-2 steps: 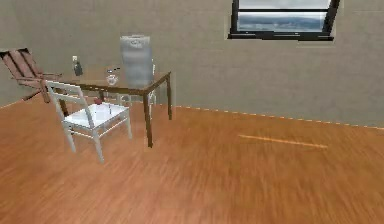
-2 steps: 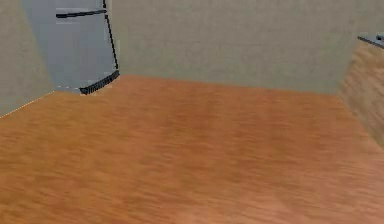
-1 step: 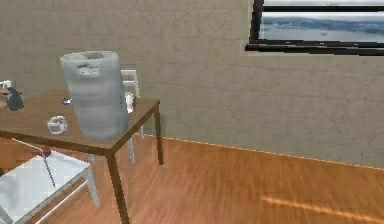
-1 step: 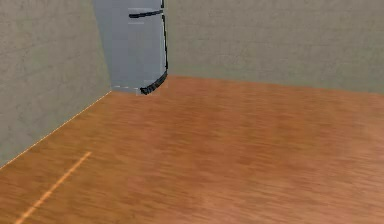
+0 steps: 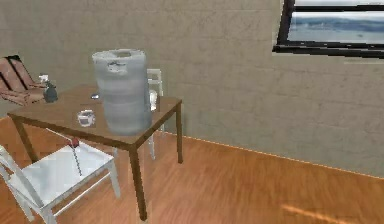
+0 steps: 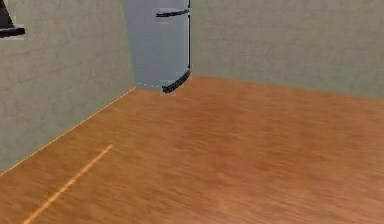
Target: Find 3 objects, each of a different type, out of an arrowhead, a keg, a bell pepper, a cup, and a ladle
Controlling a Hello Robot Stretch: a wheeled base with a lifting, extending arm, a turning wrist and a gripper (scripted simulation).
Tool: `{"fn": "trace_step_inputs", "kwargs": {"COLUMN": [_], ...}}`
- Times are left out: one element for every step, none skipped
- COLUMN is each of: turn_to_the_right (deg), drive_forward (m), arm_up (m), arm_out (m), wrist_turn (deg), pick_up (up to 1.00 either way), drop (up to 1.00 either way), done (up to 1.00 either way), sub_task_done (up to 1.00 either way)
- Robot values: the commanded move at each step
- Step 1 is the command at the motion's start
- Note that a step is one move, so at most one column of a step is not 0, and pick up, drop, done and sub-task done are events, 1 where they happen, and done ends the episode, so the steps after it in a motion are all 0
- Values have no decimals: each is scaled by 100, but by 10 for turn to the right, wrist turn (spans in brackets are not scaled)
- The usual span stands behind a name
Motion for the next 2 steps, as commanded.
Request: {"fn": "trace_step_inputs", "kwargs": {"turn_to_the_right": [0, -240], "drive_forward": [40, 0], "arm_up": [0, 0], "arm_out": [0, 0], "wrist_turn": [0, 0], "pick_up": [0, 0], "drop": [0, 0], "done": [0, 0], "sub_task_done": [0, 0]}}
